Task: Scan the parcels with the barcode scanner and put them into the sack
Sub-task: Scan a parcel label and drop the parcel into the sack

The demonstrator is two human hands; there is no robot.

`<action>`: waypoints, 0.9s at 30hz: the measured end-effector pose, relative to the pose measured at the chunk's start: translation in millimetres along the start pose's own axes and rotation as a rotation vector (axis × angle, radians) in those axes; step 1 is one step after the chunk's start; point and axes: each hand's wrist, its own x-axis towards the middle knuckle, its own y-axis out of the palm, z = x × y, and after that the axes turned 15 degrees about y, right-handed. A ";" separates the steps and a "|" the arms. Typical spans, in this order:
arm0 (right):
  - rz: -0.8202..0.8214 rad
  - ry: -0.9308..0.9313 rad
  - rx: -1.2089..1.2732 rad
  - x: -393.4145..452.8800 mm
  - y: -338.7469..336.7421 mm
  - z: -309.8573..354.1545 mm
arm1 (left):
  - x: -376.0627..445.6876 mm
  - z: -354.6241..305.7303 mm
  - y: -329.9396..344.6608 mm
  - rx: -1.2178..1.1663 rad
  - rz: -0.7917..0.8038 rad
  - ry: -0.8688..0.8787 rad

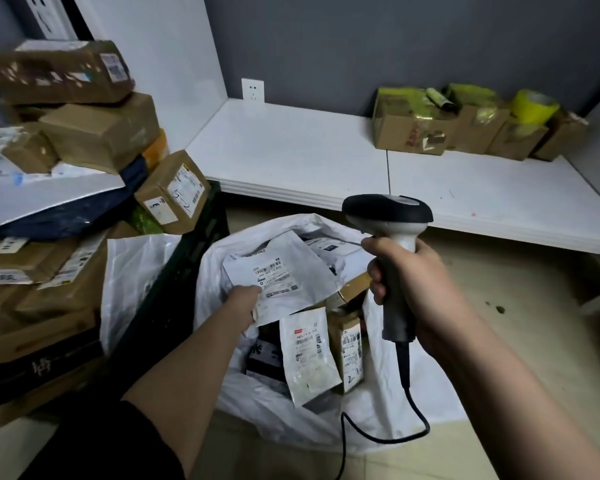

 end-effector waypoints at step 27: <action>0.277 -0.007 -0.032 -69.8 205.4 -28.8 | -118.8 -108.7 -249.0 1.511 -0.100 0.588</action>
